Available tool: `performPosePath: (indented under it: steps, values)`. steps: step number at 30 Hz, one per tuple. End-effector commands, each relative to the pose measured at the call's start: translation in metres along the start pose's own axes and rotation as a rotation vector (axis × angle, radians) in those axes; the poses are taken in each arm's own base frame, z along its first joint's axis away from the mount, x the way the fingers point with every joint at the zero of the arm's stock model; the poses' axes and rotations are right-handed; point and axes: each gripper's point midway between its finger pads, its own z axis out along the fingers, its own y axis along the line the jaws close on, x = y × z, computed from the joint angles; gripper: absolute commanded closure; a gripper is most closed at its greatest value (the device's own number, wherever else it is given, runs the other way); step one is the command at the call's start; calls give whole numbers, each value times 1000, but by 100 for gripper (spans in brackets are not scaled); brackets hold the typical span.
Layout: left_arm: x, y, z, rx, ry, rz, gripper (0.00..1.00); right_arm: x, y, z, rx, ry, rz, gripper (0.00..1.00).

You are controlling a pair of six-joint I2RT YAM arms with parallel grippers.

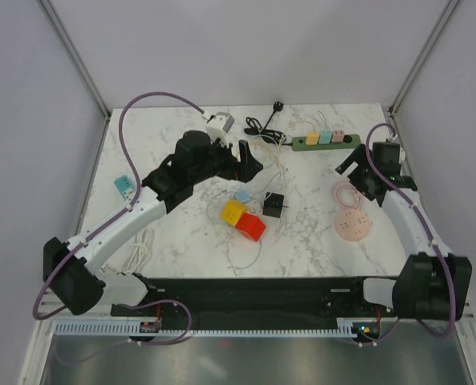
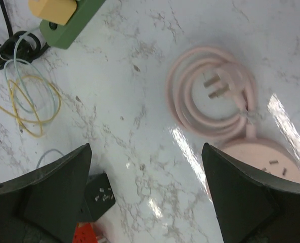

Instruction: Pull the plug off the socket

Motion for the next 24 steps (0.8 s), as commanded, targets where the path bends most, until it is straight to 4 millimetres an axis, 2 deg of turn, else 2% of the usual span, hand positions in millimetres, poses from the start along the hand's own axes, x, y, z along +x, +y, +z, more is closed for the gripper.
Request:
performPosePath:
  steps: [1,2,3,5,6,7,9,10,12,13,15,16,17,18,19,20,22,23,24]
  values:
    - [-66,2,22,41,-161,78,0,-46,42,31,-99,-90,-7,2]
    - [-90,-5,25,61,-223,97,0,-53,49,46,-104,-82,-6,2]
    - [-89,3,43,50,-213,114,0,-62,60,52,-142,-102,-6,2]
    - [-116,-3,57,79,-297,150,0,-73,71,69,-167,-123,7,2]
    - [-121,-1,64,80,-313,159,0,-87,79,73,-189,-175,27,2]
    - [-119,3,83,89,-311,171,1,-95,82,78,-192,-202,40,2]
    - [-130,5,96,111,-364,194,2,-106,83,95,-173,-235,69,2]
    - [-115,14,117,116,-328,192,2,-119,84,99,-158,-287,106,2]
    - [-118,19,131,131,-341,204,3,-129,82,114,-136,-330,144,2]
    - [-109,27,145,125,-316,200,4,-133,77,119,-115,-356,171,2]
    - [-98,37,157,120,-294,195,5,-137,75,133,-116,-388,187,2]
    - [-87,41,162,128,-273,191,5,-138,77,138,-129,-391,177,2]
    - [-76,45,167,137,-254,189,7,-133,74,152,-120,-381,162,2]
    - [-74,45,166,157,-265,190,9,-133,75,158,-121,-382,143,2]
    - [-51,49,169,176,-226,182,11,-138,79,163,-127,-387,125,2]
    - [-45,50,167,182,-225,177,12,-130,74,178,-112,-360,85,2]
    - [-37,50,166,197,-243,153,12,-130,77,187,-120,-348,55,2]
    - [-36,49,167,207,-242,149,13,-121,77,197,-139,-318,24,3]
    - [-36,44,168,232,-235,149,13,-123,80,199,-161,-328,21,5]
